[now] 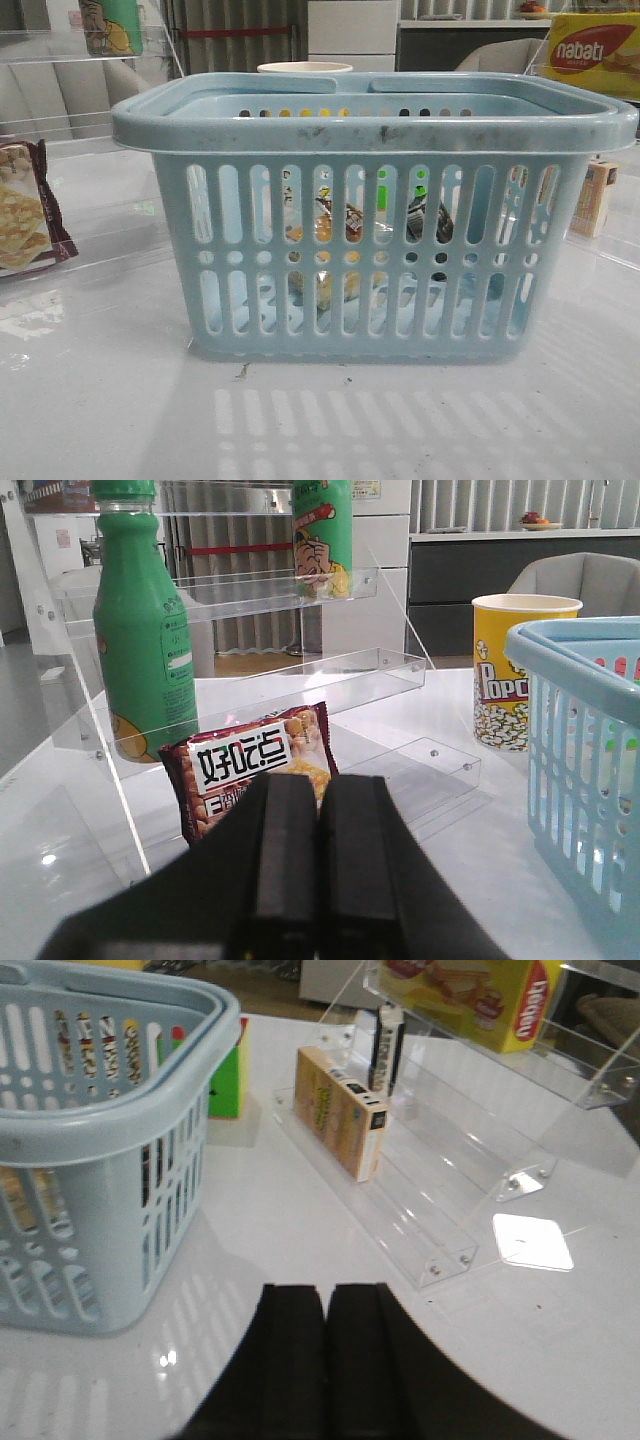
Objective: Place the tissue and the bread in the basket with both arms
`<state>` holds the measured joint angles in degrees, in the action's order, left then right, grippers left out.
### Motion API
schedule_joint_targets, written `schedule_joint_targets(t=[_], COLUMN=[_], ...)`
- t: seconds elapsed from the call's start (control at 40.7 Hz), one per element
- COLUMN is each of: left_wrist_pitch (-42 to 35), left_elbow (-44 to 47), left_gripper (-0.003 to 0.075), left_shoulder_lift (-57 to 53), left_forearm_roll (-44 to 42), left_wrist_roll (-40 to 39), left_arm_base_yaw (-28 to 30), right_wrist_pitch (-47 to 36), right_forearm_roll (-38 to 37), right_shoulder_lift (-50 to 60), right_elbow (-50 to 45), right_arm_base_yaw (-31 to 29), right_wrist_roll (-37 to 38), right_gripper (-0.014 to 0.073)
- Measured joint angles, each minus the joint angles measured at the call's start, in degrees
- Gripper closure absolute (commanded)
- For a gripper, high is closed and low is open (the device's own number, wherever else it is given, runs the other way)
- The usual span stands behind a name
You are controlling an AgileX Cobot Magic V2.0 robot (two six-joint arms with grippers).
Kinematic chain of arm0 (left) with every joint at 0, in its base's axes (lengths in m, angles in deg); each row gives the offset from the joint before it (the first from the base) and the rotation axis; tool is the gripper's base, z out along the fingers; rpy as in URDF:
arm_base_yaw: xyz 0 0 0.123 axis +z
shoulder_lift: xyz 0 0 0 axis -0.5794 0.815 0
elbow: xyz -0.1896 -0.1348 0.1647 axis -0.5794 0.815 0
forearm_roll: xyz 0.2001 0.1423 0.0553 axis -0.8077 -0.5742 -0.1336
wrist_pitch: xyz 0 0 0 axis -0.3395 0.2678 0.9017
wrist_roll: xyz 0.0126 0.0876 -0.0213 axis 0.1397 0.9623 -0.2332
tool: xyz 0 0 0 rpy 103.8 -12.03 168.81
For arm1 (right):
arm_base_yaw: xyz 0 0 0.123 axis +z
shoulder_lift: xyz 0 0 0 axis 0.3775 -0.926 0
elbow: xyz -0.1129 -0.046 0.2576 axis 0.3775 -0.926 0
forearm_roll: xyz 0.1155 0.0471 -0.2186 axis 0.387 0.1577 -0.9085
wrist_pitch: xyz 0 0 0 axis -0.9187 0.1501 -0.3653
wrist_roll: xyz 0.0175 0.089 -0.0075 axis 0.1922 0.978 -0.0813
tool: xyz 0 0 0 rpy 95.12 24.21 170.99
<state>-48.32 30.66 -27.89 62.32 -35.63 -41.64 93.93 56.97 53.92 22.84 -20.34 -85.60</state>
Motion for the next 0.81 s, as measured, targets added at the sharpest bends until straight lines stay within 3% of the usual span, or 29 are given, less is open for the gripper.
schedule_joint_targets(t=[0.295, 0.811], left_wrist_pitch=[0.00, -0.14], left_elbow=[0.00, 0.00], left_gripper=[0.0629, 0.0629], left_shoulder_lift=[0.00, 0.00], left_forearm_roll=[0.00, 0.00], left_wrist_roll=[0.00, 0.00], left_arm_base_yaw=[0.00, 0.00], right_wrist_pitch=[-14.90, -20.01], right_forearm_roll=[1.91, 3.97], right_shoulder_lift=[3.56, 3.59], right_elbow=[-11.00, -11.07], right_arm_base_yaw=[-2.71, -2.60], right_wrist_roll=[0.00, 0.00], right_gripper=[0.0538, 0.0538])
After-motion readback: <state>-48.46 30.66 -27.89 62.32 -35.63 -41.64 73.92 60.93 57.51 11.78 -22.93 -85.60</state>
